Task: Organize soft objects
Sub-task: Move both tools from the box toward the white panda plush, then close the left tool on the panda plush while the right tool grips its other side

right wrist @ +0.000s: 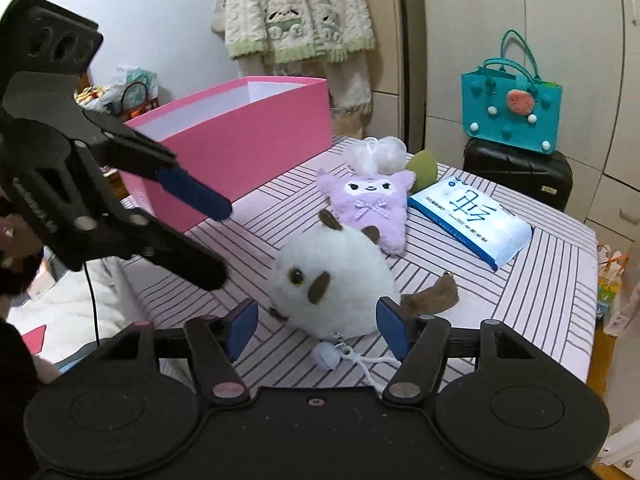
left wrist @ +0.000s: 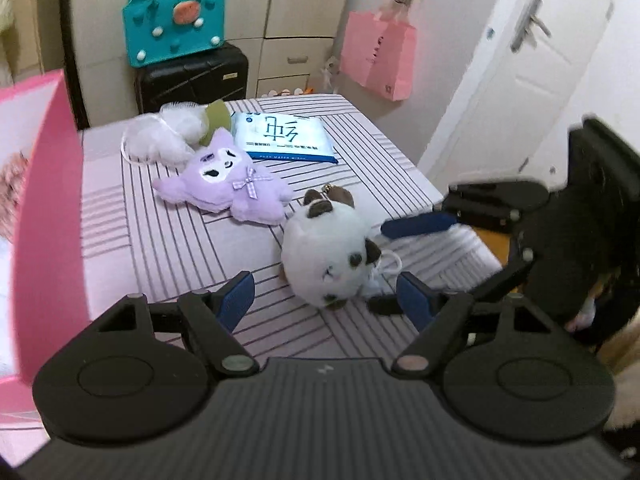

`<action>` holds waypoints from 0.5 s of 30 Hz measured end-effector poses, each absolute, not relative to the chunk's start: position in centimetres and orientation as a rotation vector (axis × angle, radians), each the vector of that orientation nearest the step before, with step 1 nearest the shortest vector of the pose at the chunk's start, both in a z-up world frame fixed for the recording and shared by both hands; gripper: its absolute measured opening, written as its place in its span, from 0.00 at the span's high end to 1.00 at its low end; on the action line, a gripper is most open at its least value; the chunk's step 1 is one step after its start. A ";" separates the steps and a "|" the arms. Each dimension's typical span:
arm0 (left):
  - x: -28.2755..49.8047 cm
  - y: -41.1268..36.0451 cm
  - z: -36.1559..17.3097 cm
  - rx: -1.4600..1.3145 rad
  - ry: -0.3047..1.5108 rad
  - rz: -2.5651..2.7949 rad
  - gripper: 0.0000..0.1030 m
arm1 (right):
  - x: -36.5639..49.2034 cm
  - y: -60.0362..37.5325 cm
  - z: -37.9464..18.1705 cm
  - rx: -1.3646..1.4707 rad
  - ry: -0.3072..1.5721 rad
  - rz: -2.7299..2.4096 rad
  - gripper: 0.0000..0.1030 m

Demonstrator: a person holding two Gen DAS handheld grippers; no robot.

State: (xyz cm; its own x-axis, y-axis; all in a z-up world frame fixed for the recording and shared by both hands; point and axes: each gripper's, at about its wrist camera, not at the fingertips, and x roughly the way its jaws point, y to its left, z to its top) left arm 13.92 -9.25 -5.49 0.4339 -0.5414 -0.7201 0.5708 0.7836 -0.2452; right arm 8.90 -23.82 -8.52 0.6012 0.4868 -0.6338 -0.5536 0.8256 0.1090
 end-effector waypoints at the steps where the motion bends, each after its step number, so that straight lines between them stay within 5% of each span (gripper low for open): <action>1: 14.3 -9.3 -6.0 0.010 0.881 -0.685 0.26 | 9.0 -23.8 -8.8 -0.095 0.700 0.602 0.30; 8: 16.4 -9.7 -8.5 -0.139 0.887 -0.666 0.26 | 10.4 -23.2 -10.1 -0.108 0.675 0.578 0.21; 15: 17.3 -9.9 -9.6 -0.282 0.922 -0.624 0.47 | 11.2 -23.9 -11.4 -0.050 0.661 0.577 0.17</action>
State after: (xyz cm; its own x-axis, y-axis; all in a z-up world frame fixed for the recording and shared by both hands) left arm 17.32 -9.93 -9.63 0.4461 -0.6117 -0.6533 0.3789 0.7904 -0.4813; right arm 11.19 -23.88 -11.42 0.6391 0.4900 -0.5929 -0.5210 0.8428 0.1349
